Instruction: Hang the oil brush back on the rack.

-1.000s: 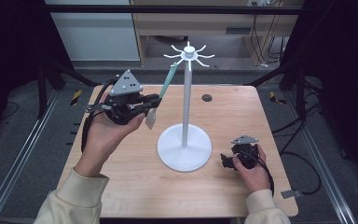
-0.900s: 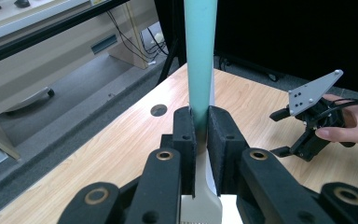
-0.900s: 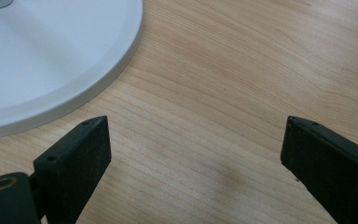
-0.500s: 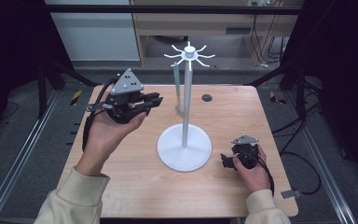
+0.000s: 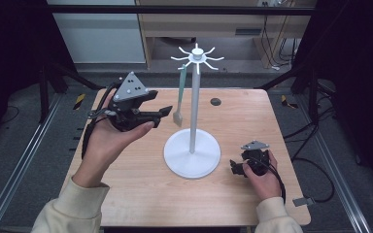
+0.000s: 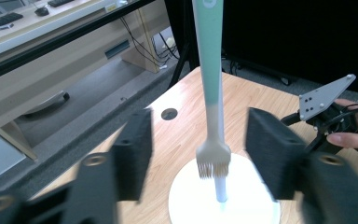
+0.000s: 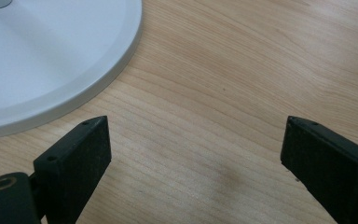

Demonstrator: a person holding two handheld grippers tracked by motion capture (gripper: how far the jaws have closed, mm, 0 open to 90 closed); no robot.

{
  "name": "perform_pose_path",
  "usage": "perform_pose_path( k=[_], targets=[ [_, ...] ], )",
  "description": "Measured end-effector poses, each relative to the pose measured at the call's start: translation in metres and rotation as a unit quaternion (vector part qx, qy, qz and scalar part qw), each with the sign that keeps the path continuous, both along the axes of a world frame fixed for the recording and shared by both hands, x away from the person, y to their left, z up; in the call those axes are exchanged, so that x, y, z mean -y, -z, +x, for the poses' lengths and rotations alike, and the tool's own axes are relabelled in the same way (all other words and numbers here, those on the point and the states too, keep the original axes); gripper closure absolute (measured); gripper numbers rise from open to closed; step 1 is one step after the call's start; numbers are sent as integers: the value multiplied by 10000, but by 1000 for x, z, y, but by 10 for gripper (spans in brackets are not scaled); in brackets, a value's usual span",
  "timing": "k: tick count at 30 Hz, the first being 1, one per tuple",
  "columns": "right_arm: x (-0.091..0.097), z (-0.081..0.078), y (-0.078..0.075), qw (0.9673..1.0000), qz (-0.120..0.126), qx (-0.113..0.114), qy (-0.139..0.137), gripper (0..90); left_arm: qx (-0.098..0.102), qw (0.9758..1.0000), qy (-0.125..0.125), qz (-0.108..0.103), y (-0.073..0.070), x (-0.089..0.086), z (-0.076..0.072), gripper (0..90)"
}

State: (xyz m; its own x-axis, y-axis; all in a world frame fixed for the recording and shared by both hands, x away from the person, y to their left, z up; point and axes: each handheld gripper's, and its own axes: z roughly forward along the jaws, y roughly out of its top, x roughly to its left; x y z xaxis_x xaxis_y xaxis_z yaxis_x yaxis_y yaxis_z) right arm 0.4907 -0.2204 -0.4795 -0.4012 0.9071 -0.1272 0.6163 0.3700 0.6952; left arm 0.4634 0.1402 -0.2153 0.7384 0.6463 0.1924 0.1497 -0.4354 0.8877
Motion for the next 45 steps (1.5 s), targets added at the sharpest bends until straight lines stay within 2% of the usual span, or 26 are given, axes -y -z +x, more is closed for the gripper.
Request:
perform_pose_path(
  k=[3,8,10,13,19,22,26,31,45],
  targets=[
    [0,0,0,10000,3,2,10,90,-21,9999,75,-97,0,1,-1,224],
    [0,0,0,10000,19,0,15,90,-27,9996,158,-218,-1,1,-7,126],
    [0,0,0,10000,23,2,14,90,-36,9996,208,-204,0,1,-10,101],
    [0,0,0,10000,2,-6,6,90,-53,9994,307,-123,3,0,-16,82],
    [0,0,0,10000,-19,-3,-7,90,-30,9994,342,18,11,-3,-23,56],
    [0,0,0,10000,-11,-3,13,90,7,9995,326,0,14,-5,-26,51],
    [0,0,0,10000,5,-9,24,89,19,9991,415,124,20,-6,-31,32],
    [1,-1,-1,10000,28,-14,41,89,36,9989,392,248,29,-8,-34,21],
    [1,-1,-1,10000,26,7,65,88,-267,9974,417,525,71,-18,-32,23]
  ],
)
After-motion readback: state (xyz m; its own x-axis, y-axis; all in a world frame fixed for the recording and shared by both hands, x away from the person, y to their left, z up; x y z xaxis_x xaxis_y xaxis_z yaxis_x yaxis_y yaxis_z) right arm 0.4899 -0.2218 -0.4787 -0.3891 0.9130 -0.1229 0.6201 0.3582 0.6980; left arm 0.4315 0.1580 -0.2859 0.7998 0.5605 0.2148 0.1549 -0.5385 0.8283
